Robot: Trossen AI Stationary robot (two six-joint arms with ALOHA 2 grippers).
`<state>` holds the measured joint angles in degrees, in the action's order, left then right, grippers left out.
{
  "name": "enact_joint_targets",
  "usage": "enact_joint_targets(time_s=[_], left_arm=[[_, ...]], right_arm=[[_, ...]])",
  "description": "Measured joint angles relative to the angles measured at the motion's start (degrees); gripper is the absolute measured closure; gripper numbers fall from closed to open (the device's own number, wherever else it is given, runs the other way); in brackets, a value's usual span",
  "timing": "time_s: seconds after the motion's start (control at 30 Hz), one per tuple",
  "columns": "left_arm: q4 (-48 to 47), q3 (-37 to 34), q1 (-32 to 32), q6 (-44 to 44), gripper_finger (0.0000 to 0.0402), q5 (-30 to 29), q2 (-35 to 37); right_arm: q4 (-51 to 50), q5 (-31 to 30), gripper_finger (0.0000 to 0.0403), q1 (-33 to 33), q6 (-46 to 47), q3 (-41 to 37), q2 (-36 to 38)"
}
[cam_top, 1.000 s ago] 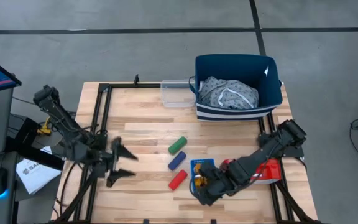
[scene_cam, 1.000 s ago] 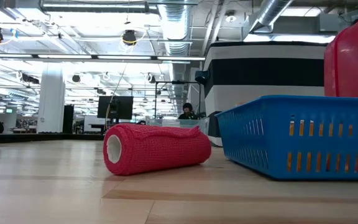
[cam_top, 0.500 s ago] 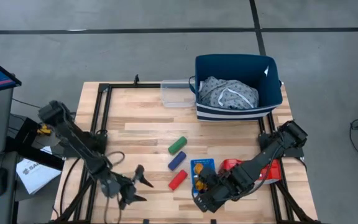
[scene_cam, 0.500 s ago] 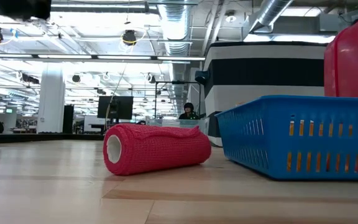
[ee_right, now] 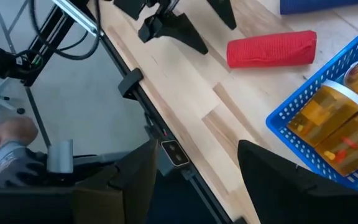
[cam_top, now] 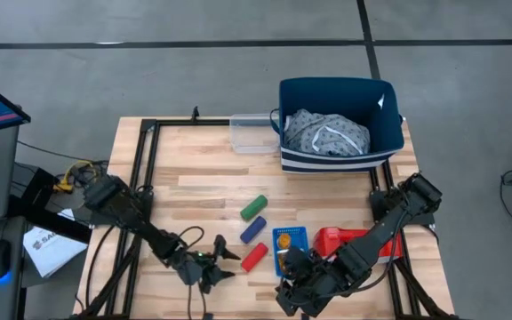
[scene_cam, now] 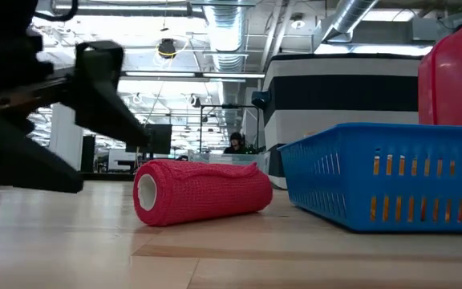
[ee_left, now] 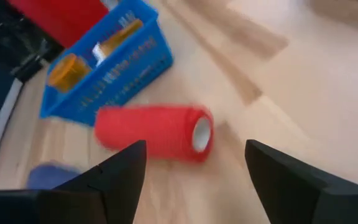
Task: Pick & Place Medicine items
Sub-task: Put the red bandage into the transparent bin
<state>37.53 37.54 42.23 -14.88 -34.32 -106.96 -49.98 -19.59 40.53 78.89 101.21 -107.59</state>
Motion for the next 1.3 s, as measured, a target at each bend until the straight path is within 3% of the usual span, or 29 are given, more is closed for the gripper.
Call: enact_joint_targets(time_s=[0.17,0.6,1.3], left_arm=[[0.1,2.5,-0.5,-2.9,0.0143,0.4,-0.9],[0.9,2.6,-5.1,-2.5,0.0165,8.9,-1.6],[1.5,2.6,-7.8,-1.4,0.0227,10.4,-2.0]], right_arm=[[-0.1,0.0,0.0184,0.0,0.0,0.0,0.0],[0.0,-0.1,0.0184,0.3,0.2,0.0,0.0],[1.3,-0.1,0.0184,0.6,0.0,0.0,0.0]])
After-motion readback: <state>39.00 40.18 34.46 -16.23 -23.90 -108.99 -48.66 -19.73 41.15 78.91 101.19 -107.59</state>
